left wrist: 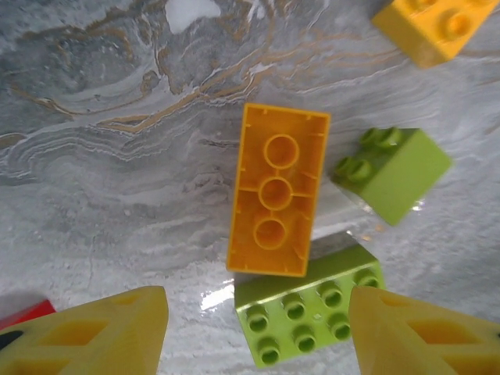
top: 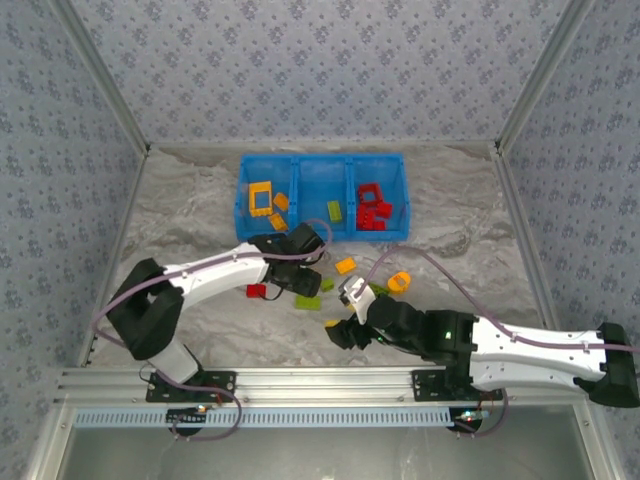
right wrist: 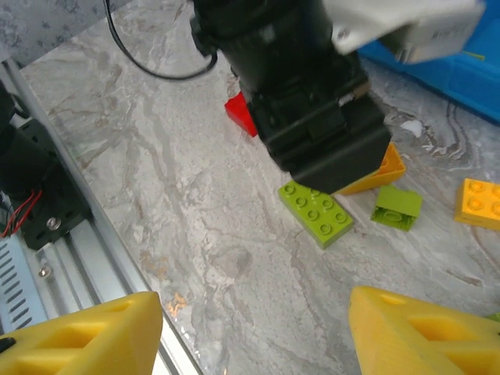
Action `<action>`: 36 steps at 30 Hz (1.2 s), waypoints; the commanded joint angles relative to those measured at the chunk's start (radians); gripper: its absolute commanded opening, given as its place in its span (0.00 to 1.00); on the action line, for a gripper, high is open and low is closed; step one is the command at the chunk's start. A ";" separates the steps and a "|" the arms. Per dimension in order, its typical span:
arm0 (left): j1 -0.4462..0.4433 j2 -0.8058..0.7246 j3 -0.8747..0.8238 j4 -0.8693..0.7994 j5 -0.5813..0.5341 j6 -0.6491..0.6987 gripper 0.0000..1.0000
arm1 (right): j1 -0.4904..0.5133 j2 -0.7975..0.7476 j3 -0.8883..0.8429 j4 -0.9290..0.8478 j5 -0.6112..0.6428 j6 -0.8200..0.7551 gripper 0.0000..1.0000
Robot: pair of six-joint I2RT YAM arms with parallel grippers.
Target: Sort the legos into containers by color
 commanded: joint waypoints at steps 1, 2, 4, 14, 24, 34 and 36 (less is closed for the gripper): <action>0.002 0.043 0.050 0.015 0.033 0.058 0.64 | 0.004 -0.004 0.003 0.032 0.080 0.026 0.67; 0.004 0.056 0.055 0.014 0.033 0.062 0.64 | 0.004 -0.003 0.007 0.030 0.083 0.025 0.67; 0.008 0.083 0.060 0.013 0.032 0.071 0.64 | 0.004 -0.003 0.012 0.022 0.089 0.023 0.67; 0.012 0.180 0.110 0.043 0.041 0.082 0.56 | 0.001 0.008 0.011 0.016 0.096 0.043 0.67; 0.011 0.192 0.106 0.061 -0.005 0.078 0.35 | -0.003 0.001 0.012 0.028 0.097 0.042 0.67; 0.074 -0.110 0.129 -0.054 -0.107 0.019 0.28 | -0.024 0.038 0.070 0.060 0.098 -0.025 0.67; 0.133 -0.151 0.142 -0.082 -0.090 0.008 0.27 | -0.033 0.074 0.088 0.105 0.099 -0.055 0.67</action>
